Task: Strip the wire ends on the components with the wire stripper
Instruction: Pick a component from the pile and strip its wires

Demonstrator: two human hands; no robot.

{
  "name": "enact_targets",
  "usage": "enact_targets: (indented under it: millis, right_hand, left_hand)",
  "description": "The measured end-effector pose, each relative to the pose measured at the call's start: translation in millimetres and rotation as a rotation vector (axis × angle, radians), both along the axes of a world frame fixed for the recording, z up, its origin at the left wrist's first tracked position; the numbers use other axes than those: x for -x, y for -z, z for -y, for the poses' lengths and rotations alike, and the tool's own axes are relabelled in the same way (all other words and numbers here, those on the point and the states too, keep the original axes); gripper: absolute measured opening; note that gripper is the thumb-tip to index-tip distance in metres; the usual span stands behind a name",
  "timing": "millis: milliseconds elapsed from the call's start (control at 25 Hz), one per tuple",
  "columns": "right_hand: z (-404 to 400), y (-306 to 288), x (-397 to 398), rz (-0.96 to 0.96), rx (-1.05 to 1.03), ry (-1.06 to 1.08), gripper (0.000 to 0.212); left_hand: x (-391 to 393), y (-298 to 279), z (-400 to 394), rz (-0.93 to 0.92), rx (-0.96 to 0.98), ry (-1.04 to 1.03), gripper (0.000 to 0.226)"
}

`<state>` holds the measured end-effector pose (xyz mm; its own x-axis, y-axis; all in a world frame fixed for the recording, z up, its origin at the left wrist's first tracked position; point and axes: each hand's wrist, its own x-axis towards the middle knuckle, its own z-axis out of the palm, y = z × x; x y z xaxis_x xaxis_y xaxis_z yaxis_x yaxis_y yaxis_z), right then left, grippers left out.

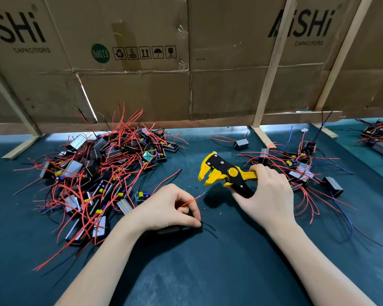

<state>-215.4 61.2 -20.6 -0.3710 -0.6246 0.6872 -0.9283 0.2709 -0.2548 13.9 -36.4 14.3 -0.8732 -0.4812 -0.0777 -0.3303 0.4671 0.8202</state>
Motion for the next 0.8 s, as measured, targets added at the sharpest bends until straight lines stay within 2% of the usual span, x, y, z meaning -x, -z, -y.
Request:
enact_targets:
  millis: [160,280,360,800]
  right_hand:
    - [0.6,2.1,1.0,-0.014,-0.02,0.038,0.058]
    - [0.7,1.4,3.1,-0.044,-0.031,0.106,0.061]
    - [0.9,1.1,1.5,-0.064,-0.036,0.115,0.06]
    - [0.9,-0.1,-12.0,-0.099,-0.042,0.075,0.058]
  left_hand:
    - [3.8,3.2,2.4,-0.117,0.093,-0.129,0.01]
    - [9.2,5.0,1.7,-0.263,-0.051,-0.29,0.016]
    - [10.6,5.5,1.4,-0.324,-0.098,-0.356,0.009]
    - [21.6,9.0,-7.2,-0.328,-0.157,-0.433,0.017]
